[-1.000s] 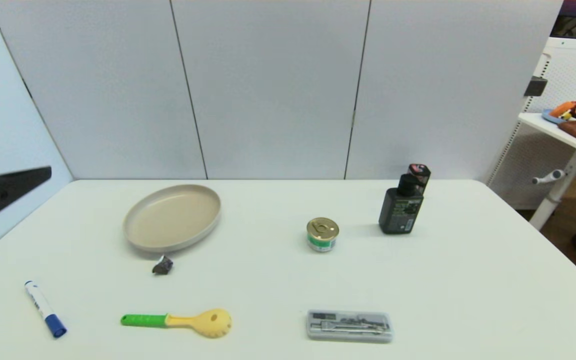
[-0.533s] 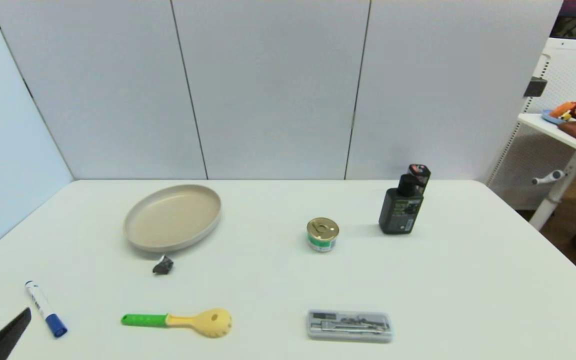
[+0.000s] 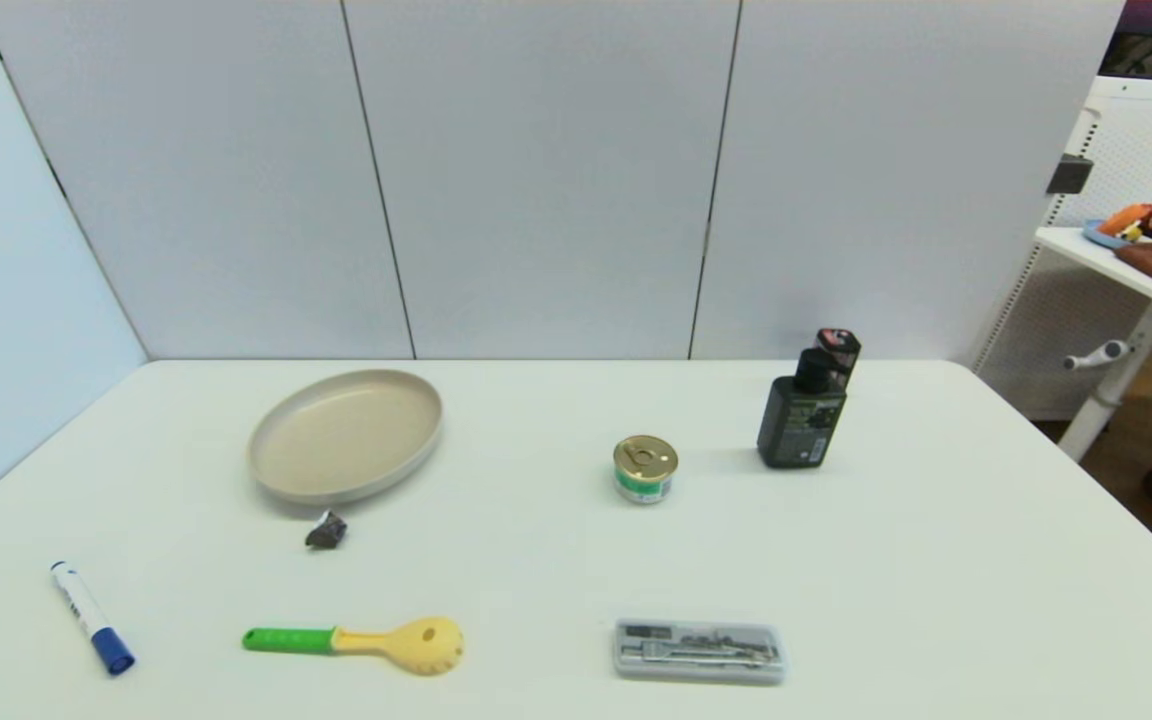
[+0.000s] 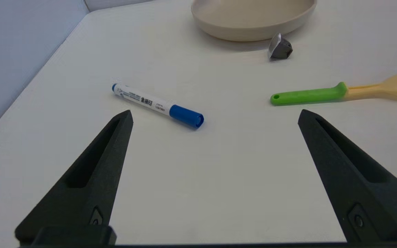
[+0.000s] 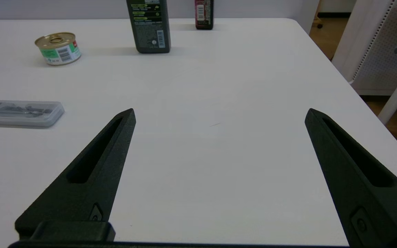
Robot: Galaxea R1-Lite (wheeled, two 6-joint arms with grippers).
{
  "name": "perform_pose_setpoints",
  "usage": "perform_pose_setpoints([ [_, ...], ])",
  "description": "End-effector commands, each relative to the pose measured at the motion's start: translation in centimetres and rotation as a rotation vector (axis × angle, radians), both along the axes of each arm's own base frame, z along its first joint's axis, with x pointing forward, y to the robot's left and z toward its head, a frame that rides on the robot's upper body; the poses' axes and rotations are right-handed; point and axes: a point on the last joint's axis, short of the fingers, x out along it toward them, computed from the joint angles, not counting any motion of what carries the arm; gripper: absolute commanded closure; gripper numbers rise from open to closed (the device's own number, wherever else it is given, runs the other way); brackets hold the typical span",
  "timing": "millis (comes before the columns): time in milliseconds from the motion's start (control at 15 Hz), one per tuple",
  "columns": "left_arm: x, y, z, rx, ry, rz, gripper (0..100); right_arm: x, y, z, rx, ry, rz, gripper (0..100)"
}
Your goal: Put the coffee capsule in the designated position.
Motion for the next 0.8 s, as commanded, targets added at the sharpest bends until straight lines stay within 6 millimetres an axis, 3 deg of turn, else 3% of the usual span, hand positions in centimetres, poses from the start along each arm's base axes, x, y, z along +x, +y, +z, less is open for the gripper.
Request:
perform_pose_setpoints([
  [67, -0.7, 0.0, -0.4, -0.005, -0.075, 0.0, 0, 0.0, 0.0, 0.0, 0.0, 0.001, -0.001, 0],
  [800, -1.5, -0.1, -1.4, -0.123, -0.118, -0.029, 0, 0.0, 0.0, 0.0, 0.0, 0.001, 0.001, 0],
])
